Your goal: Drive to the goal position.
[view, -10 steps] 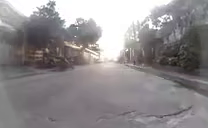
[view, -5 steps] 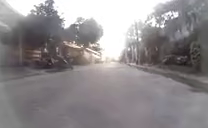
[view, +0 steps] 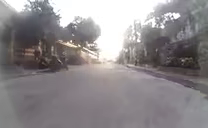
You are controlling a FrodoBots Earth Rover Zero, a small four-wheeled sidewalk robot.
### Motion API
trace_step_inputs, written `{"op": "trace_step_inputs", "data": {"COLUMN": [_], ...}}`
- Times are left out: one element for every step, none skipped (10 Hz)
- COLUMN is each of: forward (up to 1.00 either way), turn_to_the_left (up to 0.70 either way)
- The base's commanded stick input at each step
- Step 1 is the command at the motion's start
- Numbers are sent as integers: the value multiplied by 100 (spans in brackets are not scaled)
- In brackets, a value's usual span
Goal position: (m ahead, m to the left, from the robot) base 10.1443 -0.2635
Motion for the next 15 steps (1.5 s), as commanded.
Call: {"op": "trace_step_inputs", "data": {"forward": [100, 100, 100, 100, 100, 100, 100, 100, 100, 100, 100, 100, 100, 100, 100], "turn_to_the_left": [-15, -39, -39, -24, -8, 1, -28, -39, -39, -27, 1, -5, -39, -39, -39]}}
